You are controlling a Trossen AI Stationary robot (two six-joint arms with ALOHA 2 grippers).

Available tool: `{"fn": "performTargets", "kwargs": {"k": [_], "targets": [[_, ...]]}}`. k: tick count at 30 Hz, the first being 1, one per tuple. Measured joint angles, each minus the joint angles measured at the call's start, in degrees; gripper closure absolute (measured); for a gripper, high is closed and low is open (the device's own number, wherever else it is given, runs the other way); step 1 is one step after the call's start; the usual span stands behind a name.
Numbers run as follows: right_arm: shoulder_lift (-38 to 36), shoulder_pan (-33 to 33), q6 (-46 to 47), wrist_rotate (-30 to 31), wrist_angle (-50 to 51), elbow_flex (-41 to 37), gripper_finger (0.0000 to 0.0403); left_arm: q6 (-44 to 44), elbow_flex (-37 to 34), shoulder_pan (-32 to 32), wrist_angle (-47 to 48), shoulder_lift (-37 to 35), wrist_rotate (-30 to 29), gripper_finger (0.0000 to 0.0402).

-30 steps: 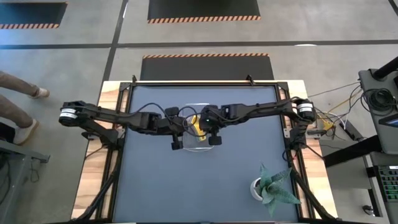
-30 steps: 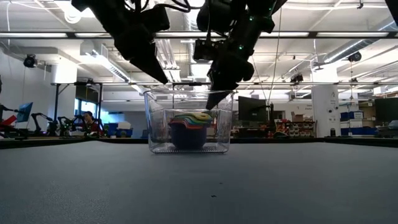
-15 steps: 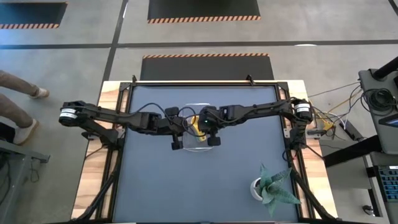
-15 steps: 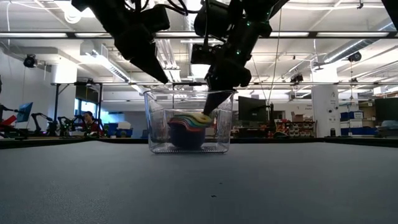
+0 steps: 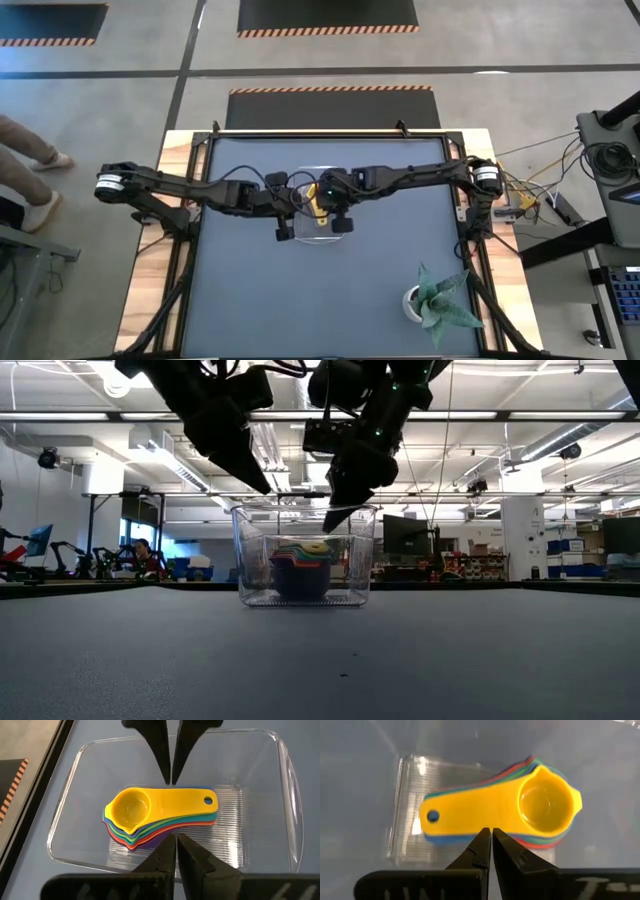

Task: Nest measuring cups in basket
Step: Put the stack of measuring cups into the transparent bin

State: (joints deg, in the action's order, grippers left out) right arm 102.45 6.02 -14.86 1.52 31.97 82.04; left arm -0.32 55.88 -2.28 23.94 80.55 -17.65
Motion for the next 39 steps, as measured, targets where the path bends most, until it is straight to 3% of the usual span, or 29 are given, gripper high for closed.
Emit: {"fn": "performTargets", "kwargs": {"k": [16, 39], "targets": [[3.25, 0.24, -0.75, 1.45, 3.03, 1.05, 0.0394, -0.24, -0.11, 0.02, 0.44, 0.00, 0.00, 0.0402], [2.94, 0.28, -0.86, -1.49, 2.26, 0.94, 0.0394, -0.80, -0.20, 0.00, -1.19, 0.70, 0.12, 0.0402]]}}
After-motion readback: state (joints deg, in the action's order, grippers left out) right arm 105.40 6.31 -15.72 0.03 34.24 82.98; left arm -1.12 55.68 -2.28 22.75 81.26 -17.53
